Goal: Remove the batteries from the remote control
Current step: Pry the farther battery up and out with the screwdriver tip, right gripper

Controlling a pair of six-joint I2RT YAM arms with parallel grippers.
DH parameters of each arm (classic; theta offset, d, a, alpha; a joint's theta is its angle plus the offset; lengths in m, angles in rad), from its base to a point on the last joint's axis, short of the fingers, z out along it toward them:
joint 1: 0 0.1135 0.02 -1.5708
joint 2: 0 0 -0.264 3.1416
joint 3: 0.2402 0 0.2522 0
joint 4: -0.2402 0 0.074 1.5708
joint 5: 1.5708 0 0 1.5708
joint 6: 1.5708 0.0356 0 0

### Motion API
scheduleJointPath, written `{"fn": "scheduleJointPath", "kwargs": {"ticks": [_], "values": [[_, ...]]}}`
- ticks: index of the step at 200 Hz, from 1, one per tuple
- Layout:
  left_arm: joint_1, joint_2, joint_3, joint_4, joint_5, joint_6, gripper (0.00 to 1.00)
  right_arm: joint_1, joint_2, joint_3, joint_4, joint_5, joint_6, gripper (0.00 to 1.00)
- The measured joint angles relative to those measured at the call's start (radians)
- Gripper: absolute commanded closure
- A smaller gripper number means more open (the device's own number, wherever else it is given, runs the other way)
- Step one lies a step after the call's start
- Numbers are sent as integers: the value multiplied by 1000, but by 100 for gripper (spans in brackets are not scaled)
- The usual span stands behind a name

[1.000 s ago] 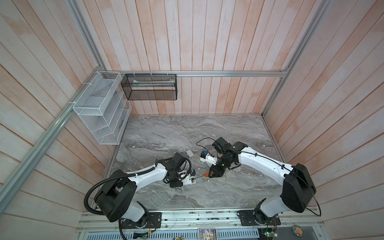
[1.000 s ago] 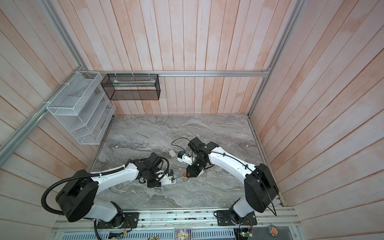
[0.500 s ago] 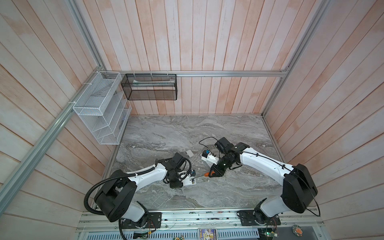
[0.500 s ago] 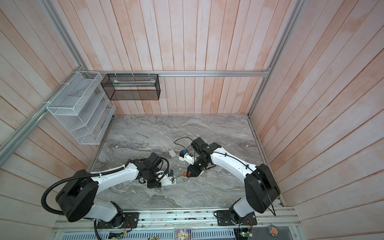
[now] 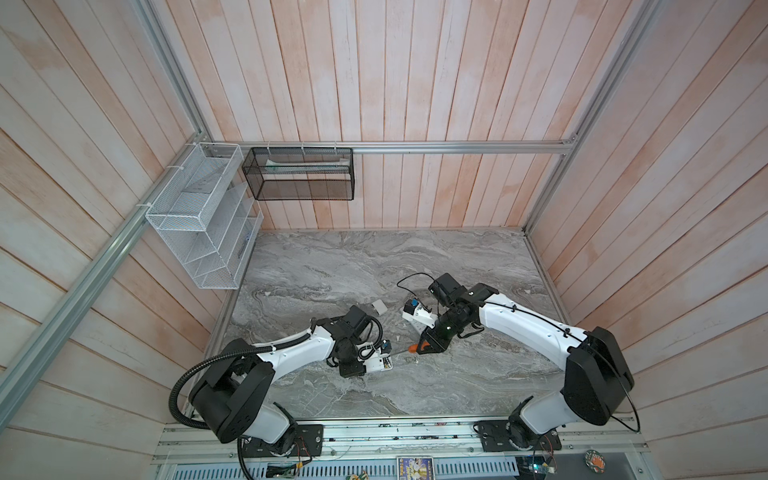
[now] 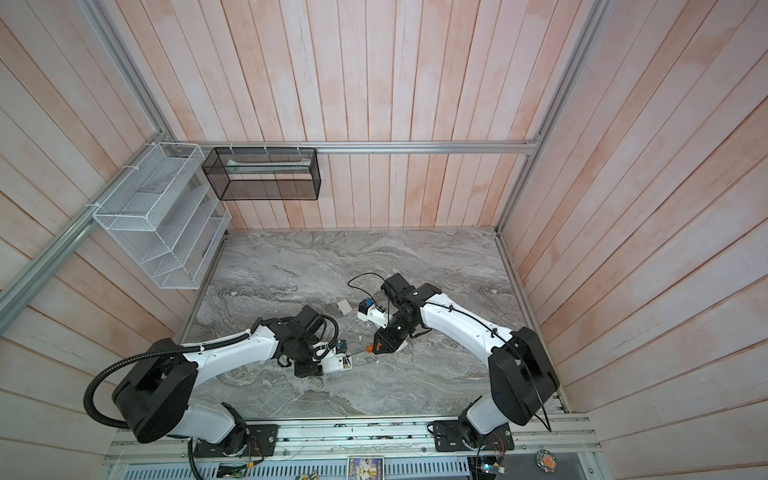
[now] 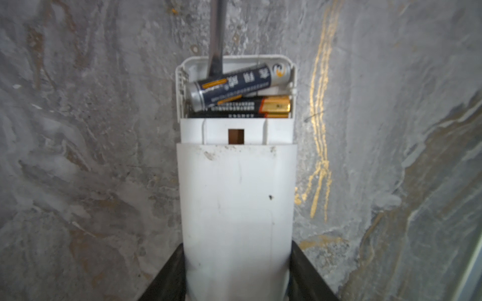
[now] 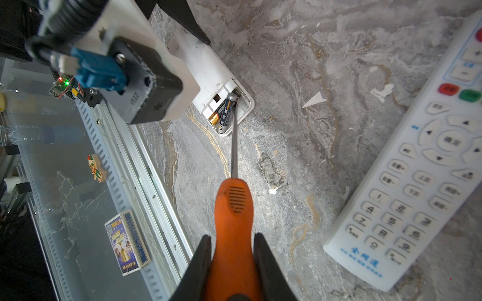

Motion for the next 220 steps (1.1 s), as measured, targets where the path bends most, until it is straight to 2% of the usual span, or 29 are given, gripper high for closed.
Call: {"fn": "scheduleJointPath", "kwargs": {"ticks": [220], "values": [[9, 12, 15, -18, 0, -17, 64, 53, 2, 21, -12, 42, 72, 100]]}}
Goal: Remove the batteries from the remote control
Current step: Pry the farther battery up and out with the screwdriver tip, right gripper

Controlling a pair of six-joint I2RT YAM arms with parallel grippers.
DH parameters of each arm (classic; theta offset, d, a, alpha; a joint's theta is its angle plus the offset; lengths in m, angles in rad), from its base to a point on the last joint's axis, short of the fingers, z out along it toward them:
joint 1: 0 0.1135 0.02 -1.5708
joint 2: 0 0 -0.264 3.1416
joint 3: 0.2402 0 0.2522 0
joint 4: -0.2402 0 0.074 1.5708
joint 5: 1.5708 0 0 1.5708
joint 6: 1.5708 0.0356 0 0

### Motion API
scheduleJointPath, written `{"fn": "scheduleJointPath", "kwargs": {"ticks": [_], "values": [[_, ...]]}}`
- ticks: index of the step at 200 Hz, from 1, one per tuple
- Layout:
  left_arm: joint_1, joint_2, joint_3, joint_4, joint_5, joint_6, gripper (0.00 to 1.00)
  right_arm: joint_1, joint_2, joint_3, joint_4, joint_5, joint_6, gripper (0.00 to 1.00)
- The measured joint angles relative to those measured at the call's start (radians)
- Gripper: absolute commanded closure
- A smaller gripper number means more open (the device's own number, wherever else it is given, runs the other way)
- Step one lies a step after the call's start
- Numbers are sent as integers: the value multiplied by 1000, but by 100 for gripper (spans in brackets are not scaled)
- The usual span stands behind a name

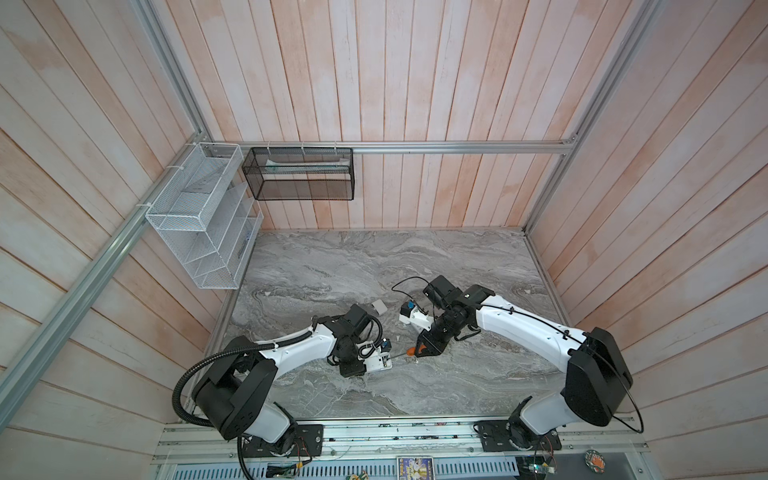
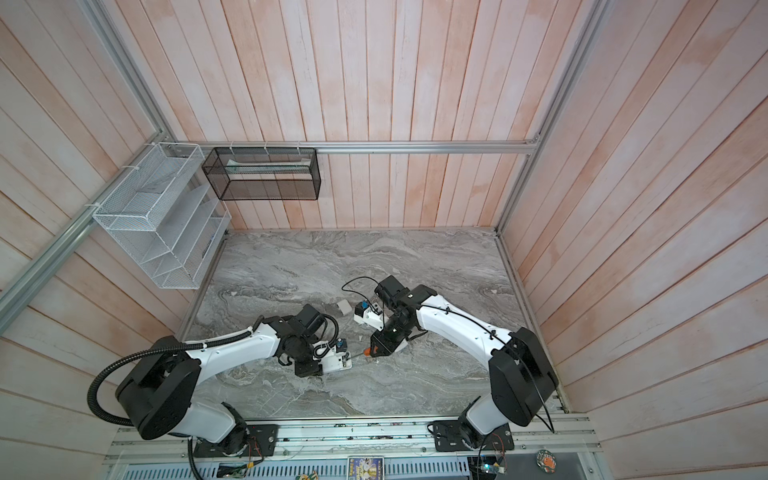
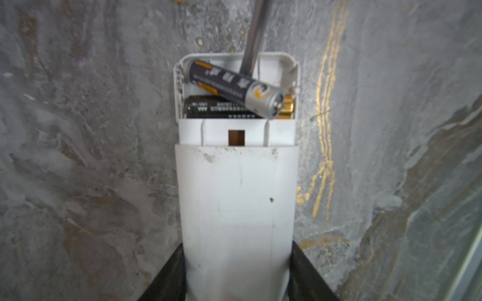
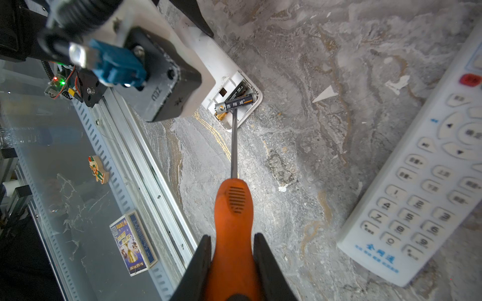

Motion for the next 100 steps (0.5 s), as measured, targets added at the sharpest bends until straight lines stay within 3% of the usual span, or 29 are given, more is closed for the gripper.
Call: {"fn": "scheduleJointPath", "kwargs": {"ticks": [100], "values": [[8, 0, 0, 5, -3, -3, 64, 1, 35, 84, 23, 44, 11, 100]]}}
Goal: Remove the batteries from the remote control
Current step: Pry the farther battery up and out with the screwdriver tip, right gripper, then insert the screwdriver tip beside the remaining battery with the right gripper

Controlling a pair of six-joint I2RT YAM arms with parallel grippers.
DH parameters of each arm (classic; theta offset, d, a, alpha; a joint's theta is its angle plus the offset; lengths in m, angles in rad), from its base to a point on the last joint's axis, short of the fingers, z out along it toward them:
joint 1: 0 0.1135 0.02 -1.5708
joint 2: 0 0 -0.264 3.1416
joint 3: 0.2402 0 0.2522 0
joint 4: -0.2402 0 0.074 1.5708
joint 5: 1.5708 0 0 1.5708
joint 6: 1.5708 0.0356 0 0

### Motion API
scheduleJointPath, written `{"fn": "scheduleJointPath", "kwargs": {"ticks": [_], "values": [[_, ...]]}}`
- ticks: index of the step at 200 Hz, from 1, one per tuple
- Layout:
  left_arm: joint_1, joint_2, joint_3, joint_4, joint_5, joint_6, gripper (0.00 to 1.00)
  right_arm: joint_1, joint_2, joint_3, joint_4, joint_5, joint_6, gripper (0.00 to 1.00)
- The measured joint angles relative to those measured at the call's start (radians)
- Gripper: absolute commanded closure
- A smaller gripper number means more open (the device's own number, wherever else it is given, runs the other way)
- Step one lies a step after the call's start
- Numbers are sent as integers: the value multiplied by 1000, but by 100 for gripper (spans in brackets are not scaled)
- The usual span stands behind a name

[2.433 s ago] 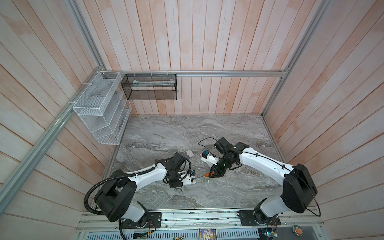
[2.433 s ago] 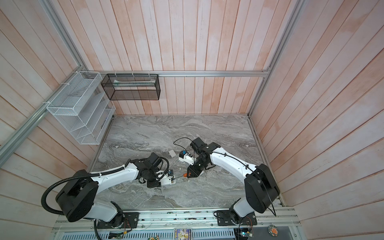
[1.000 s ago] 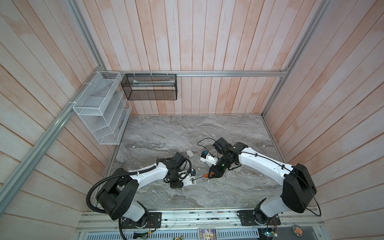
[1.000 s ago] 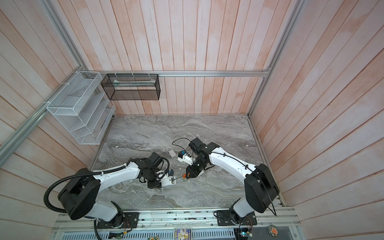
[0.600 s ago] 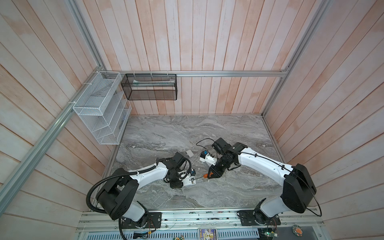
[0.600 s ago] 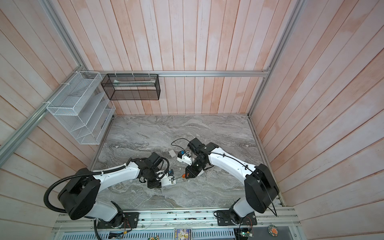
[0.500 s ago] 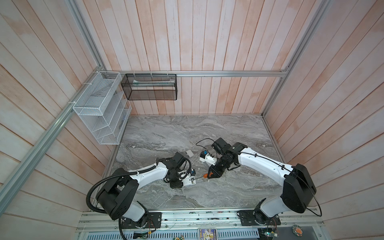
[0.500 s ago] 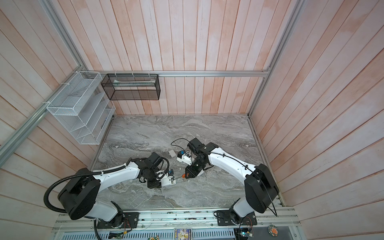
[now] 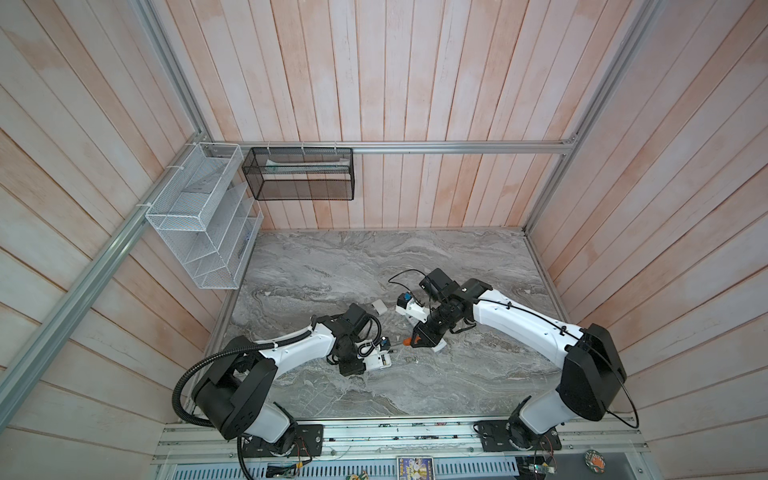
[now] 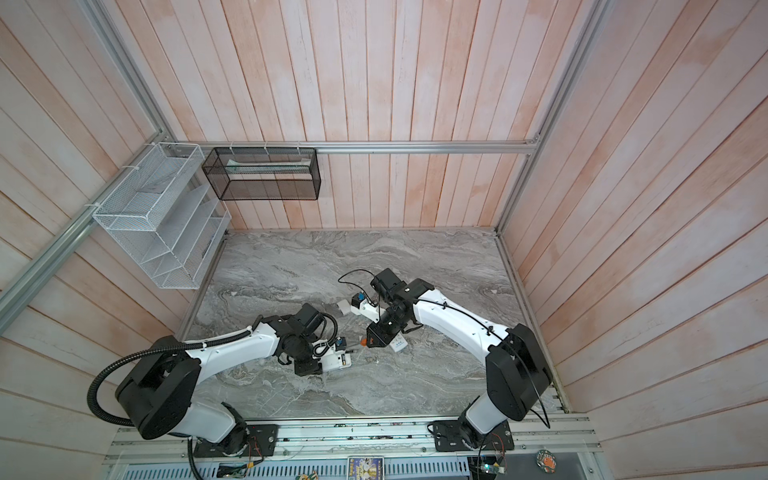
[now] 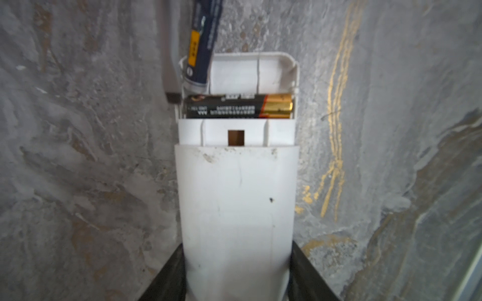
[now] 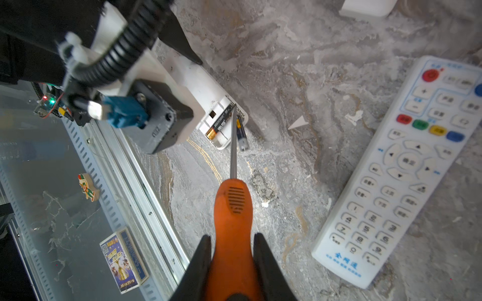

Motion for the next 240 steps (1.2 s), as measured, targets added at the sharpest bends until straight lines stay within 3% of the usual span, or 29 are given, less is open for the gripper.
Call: {"fn": "scheduleJointPath", "kwargs": {"ticks": [240], "values": [[0, -1, 0, 3, 0, 4, 64, -11, -35, -60, -56, 8, -92, 100]]}}
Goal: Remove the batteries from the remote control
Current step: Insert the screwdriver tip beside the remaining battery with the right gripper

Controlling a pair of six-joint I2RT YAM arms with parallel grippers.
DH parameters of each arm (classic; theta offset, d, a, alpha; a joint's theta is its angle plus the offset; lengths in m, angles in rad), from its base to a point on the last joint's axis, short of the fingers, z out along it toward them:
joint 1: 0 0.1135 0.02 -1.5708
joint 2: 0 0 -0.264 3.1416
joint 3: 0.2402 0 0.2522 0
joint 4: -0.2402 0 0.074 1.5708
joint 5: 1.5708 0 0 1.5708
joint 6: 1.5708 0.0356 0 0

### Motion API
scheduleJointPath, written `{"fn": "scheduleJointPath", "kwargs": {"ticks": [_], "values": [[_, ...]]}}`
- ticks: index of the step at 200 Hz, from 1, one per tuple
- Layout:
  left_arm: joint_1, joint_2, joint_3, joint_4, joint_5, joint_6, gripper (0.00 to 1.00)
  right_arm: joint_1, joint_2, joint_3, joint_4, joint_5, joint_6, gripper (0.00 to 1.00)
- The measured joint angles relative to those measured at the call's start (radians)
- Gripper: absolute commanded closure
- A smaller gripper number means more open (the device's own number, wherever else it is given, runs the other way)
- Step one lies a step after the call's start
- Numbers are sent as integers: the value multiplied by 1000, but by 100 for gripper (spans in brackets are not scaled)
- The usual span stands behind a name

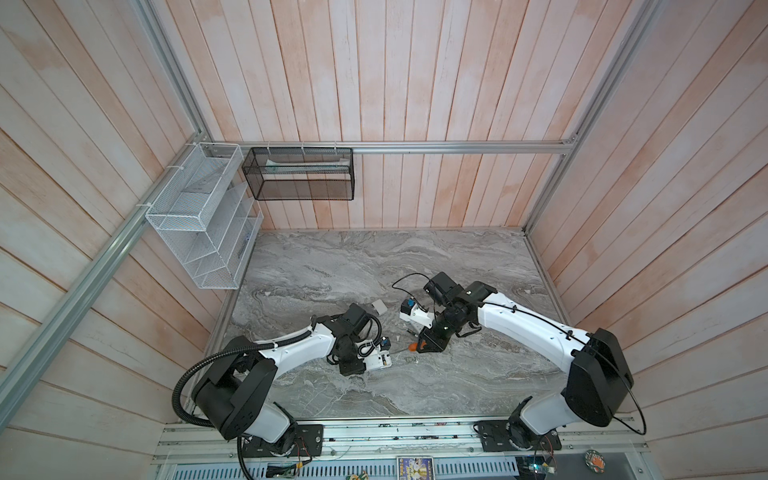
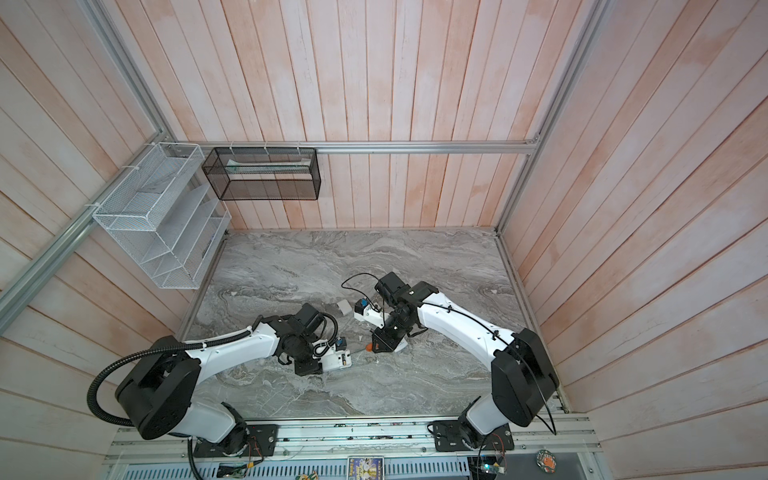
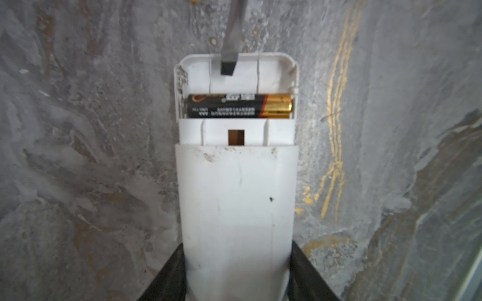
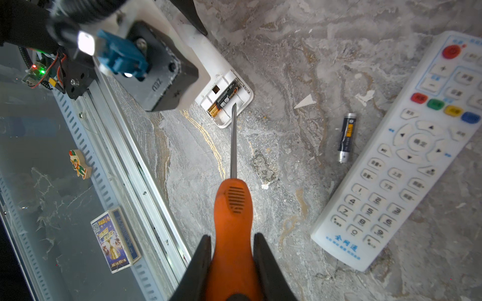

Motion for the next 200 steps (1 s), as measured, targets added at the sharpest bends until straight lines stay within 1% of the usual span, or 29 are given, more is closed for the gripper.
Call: {"fn": "scheduleJointPath", "kwargs": {"ticks": [57, 108, 129, 169, 200], "values": [[0, -2, 0, -2, -4, 15, 64, -16, 13, -28, 30, -33, -47, 100], [7, -14, -8, -13, -20, 28, 64, -93, 77, -40, 39, -158, -116, 100], [12, -22, -15, -12, -24, 31, 64, -112, 100, -41, 39, -188, -136, 100], [14, -23, -18, -11, -25, 34, 64, -112, 95, -41, 41, -184, -139, 100], [14, -23, -18, -6, -23, 34, 65, -90, 55, -53, 57, -145, -133, 100]]}}
